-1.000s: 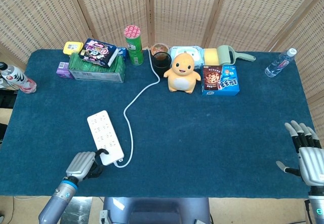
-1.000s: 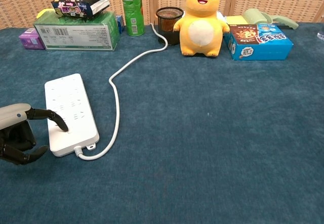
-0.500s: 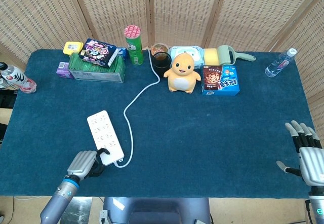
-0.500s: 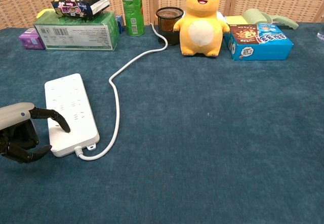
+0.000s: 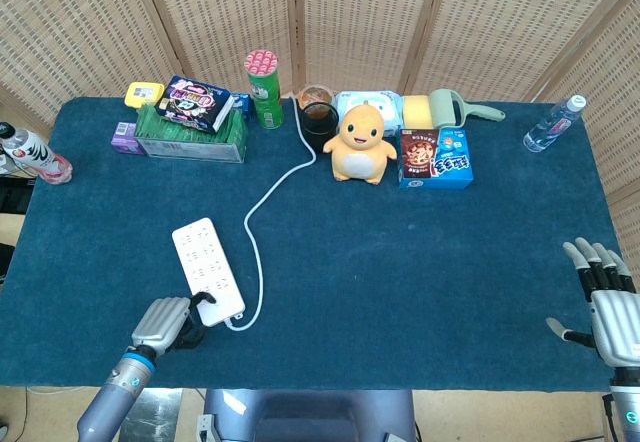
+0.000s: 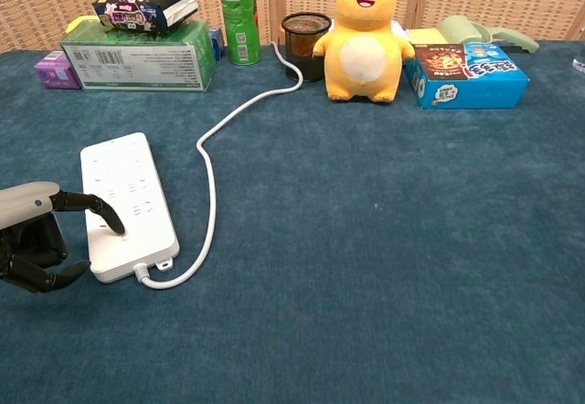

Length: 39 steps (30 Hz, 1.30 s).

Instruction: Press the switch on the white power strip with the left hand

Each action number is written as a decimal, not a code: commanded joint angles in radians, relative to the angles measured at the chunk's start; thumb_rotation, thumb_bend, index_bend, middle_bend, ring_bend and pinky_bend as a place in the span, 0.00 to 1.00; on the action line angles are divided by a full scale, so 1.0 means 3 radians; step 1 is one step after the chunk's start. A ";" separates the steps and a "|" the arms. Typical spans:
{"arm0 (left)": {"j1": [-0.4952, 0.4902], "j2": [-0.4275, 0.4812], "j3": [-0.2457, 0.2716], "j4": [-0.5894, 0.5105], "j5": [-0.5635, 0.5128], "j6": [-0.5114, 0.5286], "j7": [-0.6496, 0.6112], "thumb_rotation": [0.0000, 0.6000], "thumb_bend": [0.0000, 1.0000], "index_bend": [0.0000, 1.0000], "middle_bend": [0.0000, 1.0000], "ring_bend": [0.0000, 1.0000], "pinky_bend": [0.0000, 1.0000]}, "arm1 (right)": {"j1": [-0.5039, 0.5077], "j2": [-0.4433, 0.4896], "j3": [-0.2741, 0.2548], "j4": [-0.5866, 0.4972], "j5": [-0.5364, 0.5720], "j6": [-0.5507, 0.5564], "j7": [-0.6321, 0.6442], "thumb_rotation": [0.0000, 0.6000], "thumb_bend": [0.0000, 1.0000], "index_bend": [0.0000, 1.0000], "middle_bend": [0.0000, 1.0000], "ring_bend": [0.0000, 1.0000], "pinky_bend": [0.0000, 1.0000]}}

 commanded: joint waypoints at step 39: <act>0.0003 0.0251 0.0041 -0.0275 0.0139 0.0155 -0.0166 1.00 0.48 0.27 1.00 1.00 1.00 | 0.0001 0.0013 0.0009 0.0010 0.0015 -0.0005 0.0035 1.00 0.00 0.03 0.01 0.00 0.00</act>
